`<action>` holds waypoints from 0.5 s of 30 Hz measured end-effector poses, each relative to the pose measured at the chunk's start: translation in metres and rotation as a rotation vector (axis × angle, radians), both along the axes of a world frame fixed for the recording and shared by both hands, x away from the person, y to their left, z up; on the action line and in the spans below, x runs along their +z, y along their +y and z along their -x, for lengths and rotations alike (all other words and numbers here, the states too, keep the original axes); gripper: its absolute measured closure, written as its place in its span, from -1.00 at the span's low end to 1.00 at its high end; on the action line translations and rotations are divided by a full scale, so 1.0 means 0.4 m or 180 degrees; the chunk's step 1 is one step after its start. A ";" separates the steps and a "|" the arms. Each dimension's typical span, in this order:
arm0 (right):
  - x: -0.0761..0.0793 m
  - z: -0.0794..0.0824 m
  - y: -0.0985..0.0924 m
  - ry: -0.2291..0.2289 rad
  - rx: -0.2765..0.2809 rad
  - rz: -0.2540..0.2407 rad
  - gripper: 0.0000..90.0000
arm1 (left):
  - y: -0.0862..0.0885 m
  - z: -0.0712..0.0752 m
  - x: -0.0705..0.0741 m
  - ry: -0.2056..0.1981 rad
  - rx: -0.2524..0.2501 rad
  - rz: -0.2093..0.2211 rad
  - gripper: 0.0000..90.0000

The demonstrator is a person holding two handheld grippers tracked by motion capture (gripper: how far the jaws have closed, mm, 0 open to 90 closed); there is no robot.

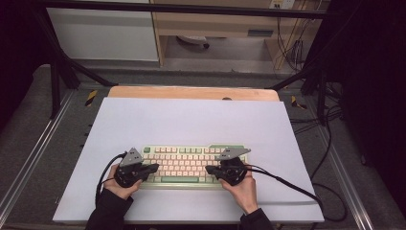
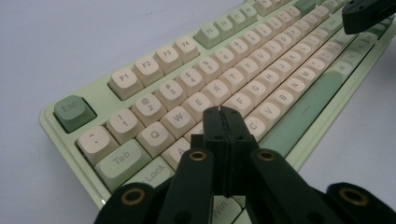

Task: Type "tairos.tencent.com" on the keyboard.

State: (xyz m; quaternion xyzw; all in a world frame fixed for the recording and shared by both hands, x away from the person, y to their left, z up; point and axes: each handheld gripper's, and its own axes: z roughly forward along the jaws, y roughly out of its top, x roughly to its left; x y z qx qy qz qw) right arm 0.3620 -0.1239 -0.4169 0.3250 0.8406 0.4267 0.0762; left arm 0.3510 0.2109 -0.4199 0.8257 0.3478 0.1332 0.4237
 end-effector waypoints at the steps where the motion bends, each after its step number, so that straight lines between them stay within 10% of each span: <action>1: 0.001 0.000 -0.004 0.0003 -0.0010 -0.0011 1.00 | -0.001 0.000 0.001 0.0000 0.0002 0.0008 0.99; 15: 0.003 -0.002 -0.031 0.0018 -0.0021 -0.0036 1.00 | -0.035 -0.009 0.008 -0.0012 -0.0046 -0.0047 0.98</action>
